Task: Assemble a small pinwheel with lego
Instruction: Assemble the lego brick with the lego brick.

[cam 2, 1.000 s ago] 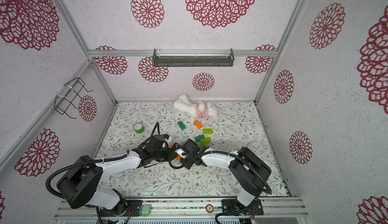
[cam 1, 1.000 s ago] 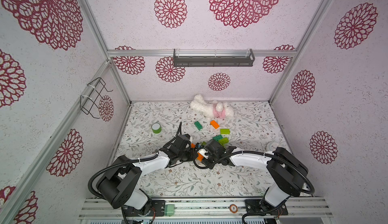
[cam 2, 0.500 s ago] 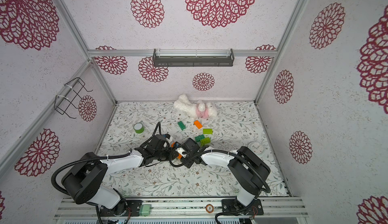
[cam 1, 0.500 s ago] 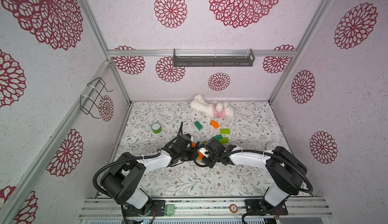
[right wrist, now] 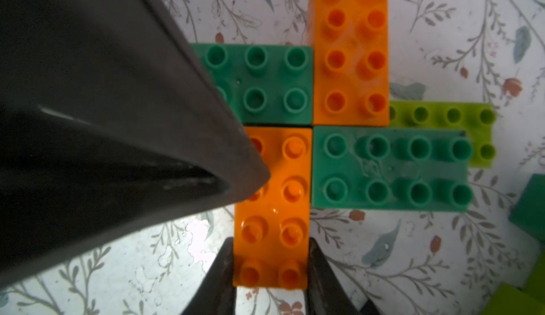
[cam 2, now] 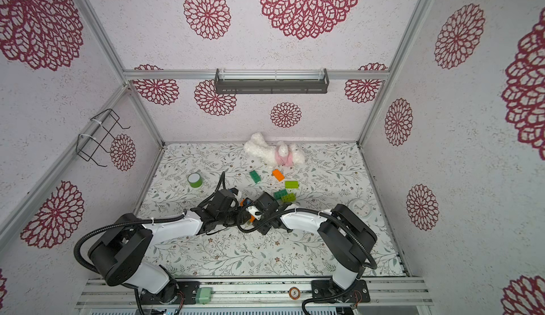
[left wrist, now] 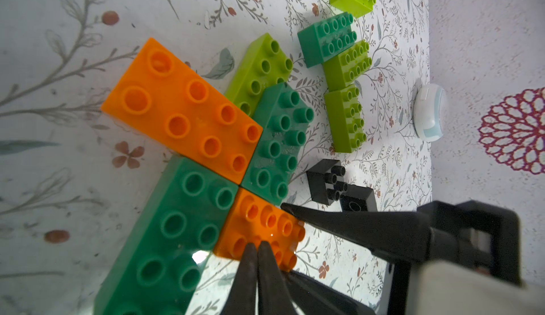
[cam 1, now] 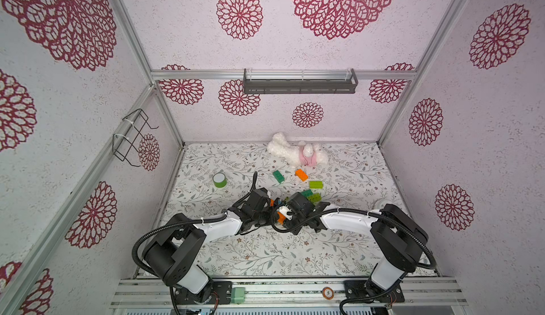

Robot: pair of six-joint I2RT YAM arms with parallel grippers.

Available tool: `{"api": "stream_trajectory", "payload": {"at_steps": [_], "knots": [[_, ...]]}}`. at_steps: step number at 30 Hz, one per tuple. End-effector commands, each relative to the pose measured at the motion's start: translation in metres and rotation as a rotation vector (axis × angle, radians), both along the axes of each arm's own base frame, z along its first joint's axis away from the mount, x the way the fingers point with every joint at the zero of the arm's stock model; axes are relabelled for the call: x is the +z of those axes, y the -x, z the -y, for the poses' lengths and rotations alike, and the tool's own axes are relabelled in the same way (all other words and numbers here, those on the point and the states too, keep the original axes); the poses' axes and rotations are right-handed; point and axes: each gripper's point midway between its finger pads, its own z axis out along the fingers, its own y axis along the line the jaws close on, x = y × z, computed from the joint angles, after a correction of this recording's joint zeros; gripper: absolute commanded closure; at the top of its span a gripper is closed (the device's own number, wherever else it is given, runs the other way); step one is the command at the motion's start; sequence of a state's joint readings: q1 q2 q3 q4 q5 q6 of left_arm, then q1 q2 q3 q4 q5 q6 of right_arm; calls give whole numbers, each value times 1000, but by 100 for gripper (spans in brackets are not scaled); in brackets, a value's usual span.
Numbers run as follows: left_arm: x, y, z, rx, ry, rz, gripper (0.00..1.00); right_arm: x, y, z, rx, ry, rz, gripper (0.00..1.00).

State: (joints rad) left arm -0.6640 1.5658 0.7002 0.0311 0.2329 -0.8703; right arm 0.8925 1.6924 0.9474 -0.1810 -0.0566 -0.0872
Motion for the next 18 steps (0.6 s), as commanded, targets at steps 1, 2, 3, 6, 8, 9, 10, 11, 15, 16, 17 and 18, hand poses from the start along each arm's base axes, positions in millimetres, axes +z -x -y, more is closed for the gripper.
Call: {"api": "stream_trajectory", "payload": {"at_steps": [1,2,3,6,8,9,10,11,15,16,17,18], "knots": [[-45,11,-31,108,-132,-99,92,1,10,-6,56,5,-32,74],[-47,12,-33,117,-127,-105,92,1,10,-6,57,7,-33,74],[-50,14,-34,125,-119,-113,92,0,10,-6,56,10,-36,73],[-54,16,-33,137,-96,-132,92,-1,9,-5,57,16,-40,72],[-54,17,-30,138,-76,-136,92,0,8,-5,56,15,-42,71],[-53,17,-29,138,-65,-135,92,1,8,-5,56,15,-42,71],[-52,17,-28,135,-58,-131,92,1,8,-5,54,15,-42,70],[-50,16,-27,134,-50,-127,92,2,6,-5,48,14,-39,70],[-39,12,-22,129,-15,-100,92,6,2,-4,32,-1,-34,67],[-36,11,-21,129,-10,-94,92,8,1,-5,27,-5,-32,65],[-33,10,-20,127,-6,-88,92,8,1,-5,25,-9,-31,64],[-31,9,-21,128,-4,-83,92,9,0,-4,20,-16,-32,60]]}}
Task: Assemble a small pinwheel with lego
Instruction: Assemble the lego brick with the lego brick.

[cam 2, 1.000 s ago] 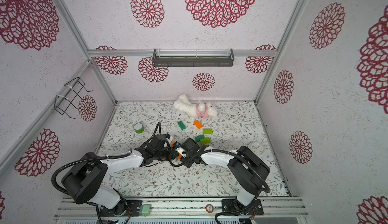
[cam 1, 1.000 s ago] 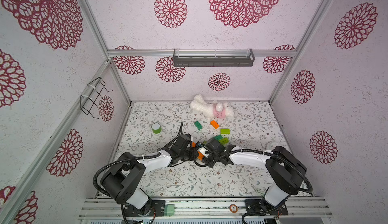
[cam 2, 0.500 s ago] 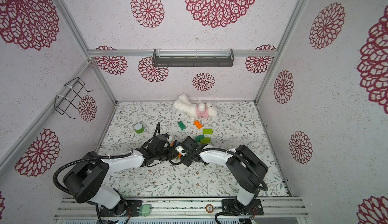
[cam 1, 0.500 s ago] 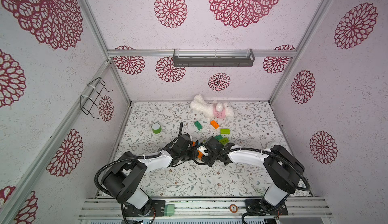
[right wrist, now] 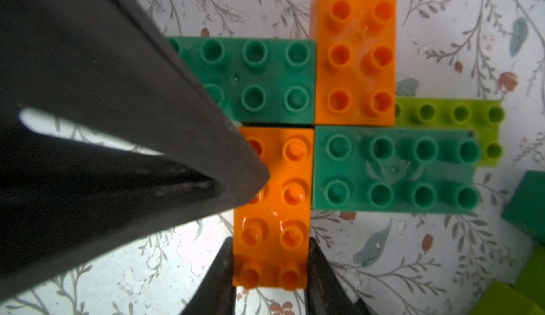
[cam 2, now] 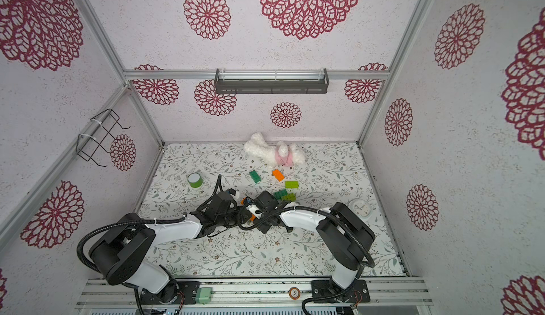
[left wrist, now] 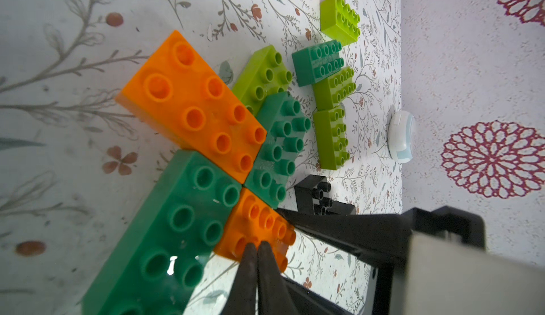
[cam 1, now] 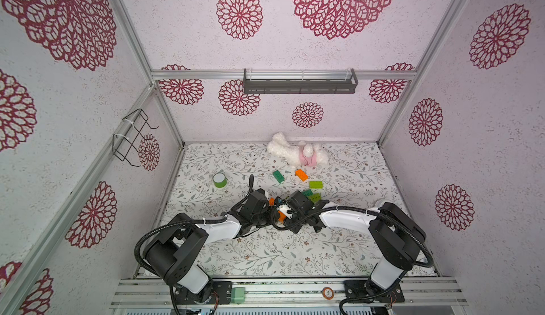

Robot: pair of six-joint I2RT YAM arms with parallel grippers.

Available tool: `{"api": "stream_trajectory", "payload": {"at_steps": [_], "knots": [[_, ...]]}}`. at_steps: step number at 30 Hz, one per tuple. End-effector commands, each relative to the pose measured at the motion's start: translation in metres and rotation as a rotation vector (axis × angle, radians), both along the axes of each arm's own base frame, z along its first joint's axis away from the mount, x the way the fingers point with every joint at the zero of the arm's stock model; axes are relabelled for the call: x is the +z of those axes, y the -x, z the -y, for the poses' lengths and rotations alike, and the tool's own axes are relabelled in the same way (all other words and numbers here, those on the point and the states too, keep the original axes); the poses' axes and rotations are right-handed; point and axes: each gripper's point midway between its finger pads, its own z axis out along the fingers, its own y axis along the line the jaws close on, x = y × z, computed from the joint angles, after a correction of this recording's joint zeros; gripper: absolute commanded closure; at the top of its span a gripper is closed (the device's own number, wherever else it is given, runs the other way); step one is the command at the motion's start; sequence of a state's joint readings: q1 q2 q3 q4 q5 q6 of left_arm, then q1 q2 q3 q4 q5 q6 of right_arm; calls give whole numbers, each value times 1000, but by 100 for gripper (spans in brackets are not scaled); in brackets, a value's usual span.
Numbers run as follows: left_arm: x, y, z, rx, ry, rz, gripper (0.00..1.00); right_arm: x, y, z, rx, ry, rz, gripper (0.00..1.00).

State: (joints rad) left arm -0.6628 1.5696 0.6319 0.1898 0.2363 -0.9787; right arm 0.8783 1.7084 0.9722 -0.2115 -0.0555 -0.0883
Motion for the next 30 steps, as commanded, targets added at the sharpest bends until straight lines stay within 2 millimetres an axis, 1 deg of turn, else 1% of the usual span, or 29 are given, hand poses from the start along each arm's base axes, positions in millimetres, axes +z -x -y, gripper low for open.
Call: {"api": "stream_trajectory", "payload": {"at_steps": [1,5,12,21,27,30], "knots": [[-30,12,-23,50,-95,-87,92,11,5,-7,31,-38,-18,59],[-26,10,-24,57,-84,-82,92,14,1,-6,14,-53,-17,56],[-19,6,-22,63,-54,-73,92,30,-1,-5,0,-123,-19,53],[-28,4,-32,107,-72,-106,91,49,-1,5,-41,-207,-23,52],[-30,1,-32,138,-27,-136,92,64,-3,14,-72,-253,2,53],[-32,0,-36,165,-9,-150,92,67,-2,16,-79,-269,5,53]]}}
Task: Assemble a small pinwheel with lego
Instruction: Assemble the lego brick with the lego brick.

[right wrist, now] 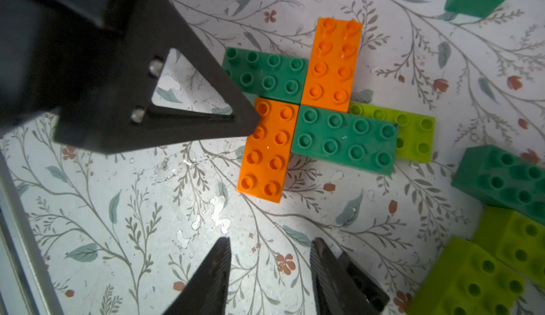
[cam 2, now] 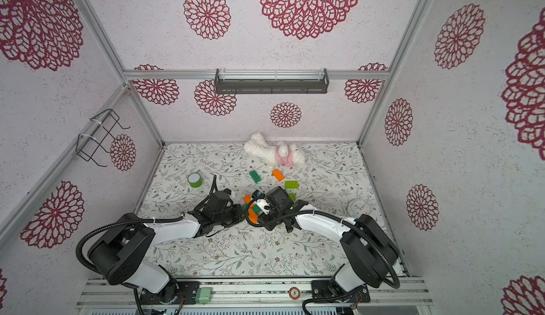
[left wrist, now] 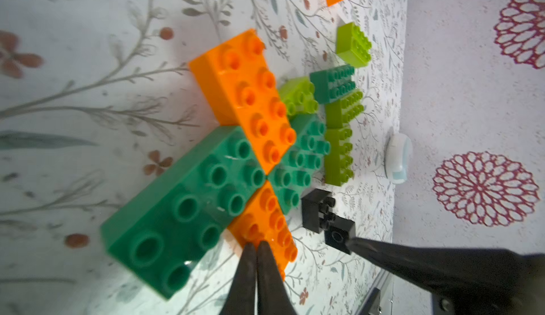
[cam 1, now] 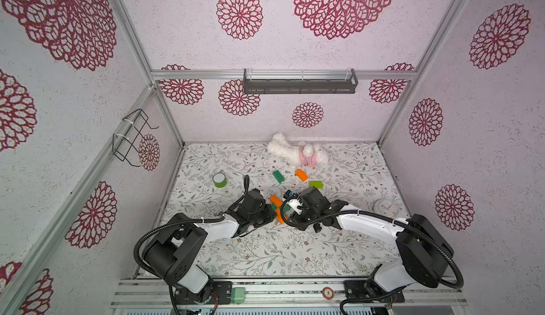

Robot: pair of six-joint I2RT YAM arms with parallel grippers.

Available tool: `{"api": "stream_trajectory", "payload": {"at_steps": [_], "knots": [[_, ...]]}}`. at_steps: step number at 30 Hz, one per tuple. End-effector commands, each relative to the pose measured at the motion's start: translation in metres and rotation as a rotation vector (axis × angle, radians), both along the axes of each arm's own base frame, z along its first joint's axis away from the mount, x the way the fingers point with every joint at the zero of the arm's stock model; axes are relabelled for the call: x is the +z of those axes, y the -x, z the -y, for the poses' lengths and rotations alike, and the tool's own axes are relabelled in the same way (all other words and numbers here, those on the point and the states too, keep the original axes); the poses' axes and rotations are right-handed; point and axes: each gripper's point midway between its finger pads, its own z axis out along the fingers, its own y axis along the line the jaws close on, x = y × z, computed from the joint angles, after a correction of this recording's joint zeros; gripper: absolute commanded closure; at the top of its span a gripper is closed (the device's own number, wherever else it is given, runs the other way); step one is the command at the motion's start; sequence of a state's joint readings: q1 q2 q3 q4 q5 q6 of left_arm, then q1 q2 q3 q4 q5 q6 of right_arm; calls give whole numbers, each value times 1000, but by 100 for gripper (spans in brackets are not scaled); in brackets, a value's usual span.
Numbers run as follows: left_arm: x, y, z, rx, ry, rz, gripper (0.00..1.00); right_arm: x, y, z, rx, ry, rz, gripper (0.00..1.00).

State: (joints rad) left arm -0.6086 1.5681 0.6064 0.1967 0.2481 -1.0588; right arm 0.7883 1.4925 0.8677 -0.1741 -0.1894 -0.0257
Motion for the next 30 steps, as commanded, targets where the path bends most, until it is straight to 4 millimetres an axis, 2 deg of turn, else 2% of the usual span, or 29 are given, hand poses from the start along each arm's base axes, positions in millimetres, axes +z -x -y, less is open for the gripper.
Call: {"api": "stream_trajectory", "payload": {"at_steps": [1,6,12,18,22,25,30], "knots": [[-24,7,-18,72,-29,-88,92,18,-2,-2,-16,-67,20,53],[-20,3,-19,85,27,-75,92,22,-1,-2,-17,-89,26,53],[10,3,-4,11,105,1,91,29,-4,1,-38,-111,44,54],[32,15,-5,-31,17,50,90,40,-8,3,-65,-171,62,56],[45,10,-2,-58,-41,98,86,47,-24,11,-179,-209,33,55],[46,2,2,-75,-73,105,86,45,-36,21,-257,-196,-13,54],[38,-8,5,-86,-119,88,88,42,-36,22,-259,-193,-28,55]]}}
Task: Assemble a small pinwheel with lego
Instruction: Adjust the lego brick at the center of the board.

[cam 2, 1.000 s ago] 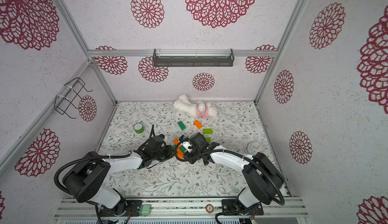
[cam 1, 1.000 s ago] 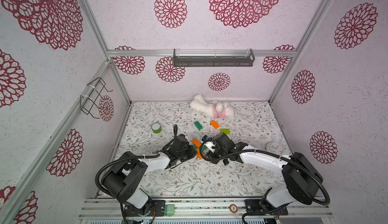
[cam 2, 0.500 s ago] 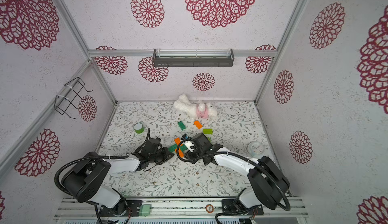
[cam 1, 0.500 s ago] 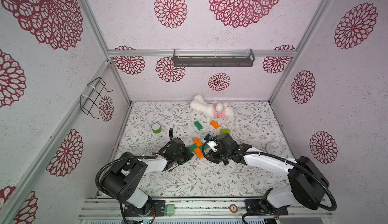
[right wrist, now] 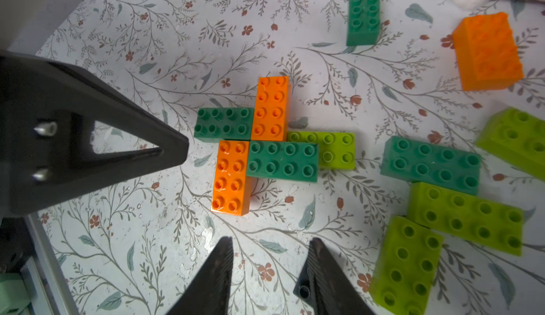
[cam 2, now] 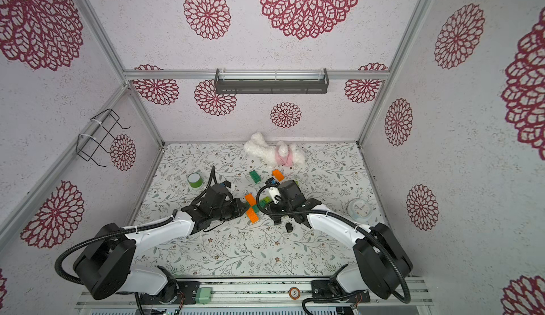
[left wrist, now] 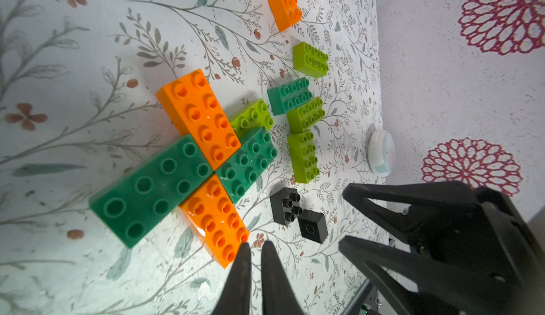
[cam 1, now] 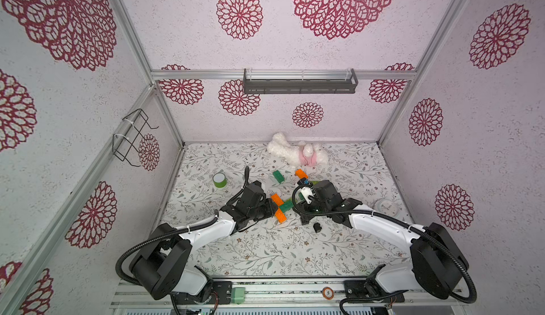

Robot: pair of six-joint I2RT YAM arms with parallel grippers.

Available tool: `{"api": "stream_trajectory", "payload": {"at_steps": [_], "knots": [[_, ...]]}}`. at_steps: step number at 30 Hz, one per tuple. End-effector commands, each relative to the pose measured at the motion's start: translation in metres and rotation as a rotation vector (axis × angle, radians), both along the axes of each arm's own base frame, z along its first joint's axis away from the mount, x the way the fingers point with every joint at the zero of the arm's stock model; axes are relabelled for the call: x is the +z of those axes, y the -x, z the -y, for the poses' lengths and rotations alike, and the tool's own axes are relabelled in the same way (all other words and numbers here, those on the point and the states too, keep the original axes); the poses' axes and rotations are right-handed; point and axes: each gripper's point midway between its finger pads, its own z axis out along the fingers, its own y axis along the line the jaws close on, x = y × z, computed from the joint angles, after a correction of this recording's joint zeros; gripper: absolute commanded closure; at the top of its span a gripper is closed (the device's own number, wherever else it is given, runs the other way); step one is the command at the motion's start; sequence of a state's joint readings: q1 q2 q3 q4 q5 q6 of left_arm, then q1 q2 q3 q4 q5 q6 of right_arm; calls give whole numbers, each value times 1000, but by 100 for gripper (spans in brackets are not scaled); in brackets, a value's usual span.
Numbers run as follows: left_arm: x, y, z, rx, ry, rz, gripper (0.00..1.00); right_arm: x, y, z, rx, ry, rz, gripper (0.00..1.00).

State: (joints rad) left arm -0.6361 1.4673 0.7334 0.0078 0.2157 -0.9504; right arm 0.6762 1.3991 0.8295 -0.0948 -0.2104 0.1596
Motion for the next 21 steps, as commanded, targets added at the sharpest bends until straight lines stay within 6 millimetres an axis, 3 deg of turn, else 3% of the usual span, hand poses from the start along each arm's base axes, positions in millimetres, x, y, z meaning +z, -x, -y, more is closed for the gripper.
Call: {"api": "stream_trajectory", "payload": {"at_steps": [1,10,14,21], "knots": [[-15,-2,-6,-8,-85,-21,88,9,-3,-2,-24,-27,-11,55],[-23,-13,5,-33,-88,-34,91,2,1,-1,-16,-21,-30,55],[-25,-18,6,-30,-91,-36,100,0,3,0,-14,-20,-35,55],[-30,-22,3,-16,-104,-51,100,-3,5,3,-16,-13,-32,55]]}}
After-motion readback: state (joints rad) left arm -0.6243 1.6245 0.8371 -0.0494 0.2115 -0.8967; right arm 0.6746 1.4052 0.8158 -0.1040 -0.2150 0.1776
